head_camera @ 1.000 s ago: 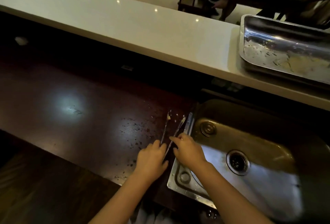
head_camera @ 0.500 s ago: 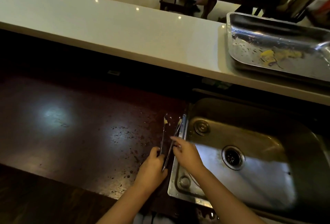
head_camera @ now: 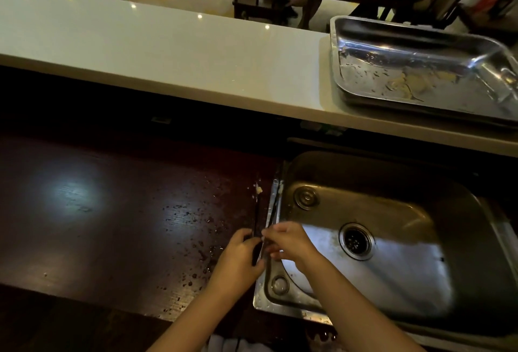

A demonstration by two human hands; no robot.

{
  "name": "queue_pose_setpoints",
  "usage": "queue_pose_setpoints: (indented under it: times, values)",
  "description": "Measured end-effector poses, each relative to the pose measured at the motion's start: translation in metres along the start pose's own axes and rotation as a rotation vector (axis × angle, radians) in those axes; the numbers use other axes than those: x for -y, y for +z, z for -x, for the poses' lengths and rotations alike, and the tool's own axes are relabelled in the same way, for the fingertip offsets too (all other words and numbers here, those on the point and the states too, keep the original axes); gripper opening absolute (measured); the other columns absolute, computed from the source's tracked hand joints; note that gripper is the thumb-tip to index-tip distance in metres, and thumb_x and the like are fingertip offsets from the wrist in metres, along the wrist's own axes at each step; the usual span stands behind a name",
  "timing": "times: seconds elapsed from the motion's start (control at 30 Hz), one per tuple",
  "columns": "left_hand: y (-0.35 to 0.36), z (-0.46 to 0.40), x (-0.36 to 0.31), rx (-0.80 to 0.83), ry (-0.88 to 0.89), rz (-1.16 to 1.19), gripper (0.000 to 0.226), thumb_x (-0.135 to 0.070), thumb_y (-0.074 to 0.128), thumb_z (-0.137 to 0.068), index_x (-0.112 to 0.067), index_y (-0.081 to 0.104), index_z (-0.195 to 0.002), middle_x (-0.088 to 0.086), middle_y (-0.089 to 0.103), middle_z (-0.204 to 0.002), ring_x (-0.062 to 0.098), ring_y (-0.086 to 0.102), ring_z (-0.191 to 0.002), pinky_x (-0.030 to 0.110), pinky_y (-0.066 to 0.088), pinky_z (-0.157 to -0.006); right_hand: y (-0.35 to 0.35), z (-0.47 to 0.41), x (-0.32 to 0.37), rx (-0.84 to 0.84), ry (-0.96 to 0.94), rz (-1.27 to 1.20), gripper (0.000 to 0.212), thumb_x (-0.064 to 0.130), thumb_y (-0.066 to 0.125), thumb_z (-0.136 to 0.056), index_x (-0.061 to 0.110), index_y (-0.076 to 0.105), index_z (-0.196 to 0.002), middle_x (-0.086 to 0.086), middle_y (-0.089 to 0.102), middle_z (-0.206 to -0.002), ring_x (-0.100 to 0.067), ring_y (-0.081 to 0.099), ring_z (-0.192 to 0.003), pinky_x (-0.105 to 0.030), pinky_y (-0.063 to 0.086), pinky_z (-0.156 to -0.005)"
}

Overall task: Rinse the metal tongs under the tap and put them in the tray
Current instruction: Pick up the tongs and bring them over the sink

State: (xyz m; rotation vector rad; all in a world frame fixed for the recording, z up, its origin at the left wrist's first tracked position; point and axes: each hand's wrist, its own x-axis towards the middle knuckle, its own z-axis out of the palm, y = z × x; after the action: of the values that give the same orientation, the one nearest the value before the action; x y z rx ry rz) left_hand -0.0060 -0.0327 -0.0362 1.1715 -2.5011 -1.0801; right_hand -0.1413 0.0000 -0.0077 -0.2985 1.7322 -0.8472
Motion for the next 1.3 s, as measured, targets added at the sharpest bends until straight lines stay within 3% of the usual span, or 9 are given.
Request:
queue_pose_setpoints:
  times: [0.2,0.37,0.47,0.57,0.67,0.8,1.0,1.17,1.3]
  values:
    - [-0.005,-0.011,-0.016,-0.055,-0.112,0.261,0.046,-0.025,0.063,-0.083,-0.020,0.049,-0.126,-0.010,0.053,-0.110,0.002,0.057,-0.079,0.003,0.043,-0.063,-0.018,0.001,-0.006,0.006,-0.066,-0.149,0.020,0.008,0.058,-0.088,-0.006,0.063,-0.102,-0.015,0.064,-0.083,-0.019,0.061,-0.068,-0.022,0.051,-0.058]
    - [-0.001,-0.027,-0.040,0.063,-0.368,0.660,0.029,-0.009,0.052,-0.090,-0.004,0.060,-0.117,0.019,0.069,-0.103,0.022,0.065,-0.086,0.033,0.058,-0.076,-0.042,0.003,-0.015,-0.035,-0.139,-0.130,0.024,0.011,0.062,-0.086,0.000,0.065,-0.107,-0.014,0.068,-0.093,-0.019,0.064,-0.074,-0.020,0.052,-0.053]
    - [0.015,-0.034,-0.060,0.105,-0.455,0.762,0.030,-0.006,0.058,-0.087,-0.002,0.056,-0.117,0.014,0.067,-0.101,0.015,0.065,-0.074,0.016,0.055,-0.058,-0.068,0.005,-0.025,-0.059,-0.172,-0.104,0.016,0.010,0.063,-0.085,0.004,0.068,-0.099,-0.007,0.067,-0.082,-0.012,0.062,-0.064,-0.016,0.050,-0.047]
    - [0.039,-0.041,-0.083,0.170,-0.517,0.865,0.030,-0.004,0.061,-0.085,-0.007,0.054,-0.114,0.007,0.066,-0.092,0.015,0.065,-0.072,0.020,0.056,-0.058,-0.104,0.006,-0.039,-0.070,-0.164,-0.098,0.007,0.007,0.063,-0.084,0.012,0.067,-0.086,-0.006,0.067,-0.076,-0.012,0.062,-0.060,-0.016,0.052,-0.046]
    - [0.075,-0.048,-0.102,0.196,-0.580,0.876,0.021,-0.002,0.060,-0.085,-0.012,0.055,-0.103,0.004,0.066,-0.083,0.017,0.064,-0.071,0.021,0.055,-0.058,-0.138,0.001,-0.057,-0.046,-0.140,-0.083,0.016,0.003,0.062,-0.083,0.018,0.066,-0.079,-0.001,0.067,-0.069,-0.009,0.063,-0.053,-0.017,0.053,-0.046]
    - [0.130,-0.068,-0.106,0.204,-0.655,0.800,0.024,0.000,0.060,-0.084,-0.001,0.059,-0.108,0.008,0.065,-0.081,0.018,0.062,-0.069,0.029,0.053,-0.065,-0.170,-0.024,-0.085,-0.064,-0.071,-0.056,0.017,-0.004,0.059,-0.083,0.003,0.063,-0.097,-0.012,0.064,-0.078,-0.019,0.062,-0.060,-0.023,0.054,-0.049]
    - [0.188,-0.096,-0.092,0.186,-0.608,0.525,0.019,-0.003,0.061,-0.080,-0.001,0.069,-0.098,0.025,0.069,-0.093,0.037,0.066,-0.082,0.049,0.056,-0.083,-0.184,-0.079,-0.122,-0.143,0.001,0.038,0.020,-0.004,0.059,-0.080,-0.009,0.064,-0.098,-0.031,0.068,-0.098,-0.040,0.068,-0.079,-0.048,0.056,-0.076]
    - [0.222,-0.105,-0.072,0.206,-0.657,0.496,0.011,-0.006,0.062,-0.083,-0.003,0.071,-0.089,0.027,0.068,-0.085,0.029,0.060,-0.069,0.036,0.054,-0.065,-0.182,-0.108,-0.148,-0.216,0.062,0.061,0.019,-0.006,0.060,-0.078,-0.015,0.062,-0.095,-0.030,0.064,-0.078,-0.020,0.054,-0.046,-0.023,0.048,-0.041]
    - [0.241,-0.113,-0.058,0.200,-0.670,0.429,0.017,-0.002,0.061,-0.083,-0.002,0.072,-0.097,0.016,0.069,-0.088,0.023,0.063,-0.071,0.026,0.054,-0.061,-0.178,-0.129,-0.162,-0.249,0.096,0.123,0.012,-0.004,0.062,-0.078,-0.006,0.068,-0.089,-0.026,0.070,-0.086,-0.027,0.061,-0.057,-0.036,0.057,-0.058]
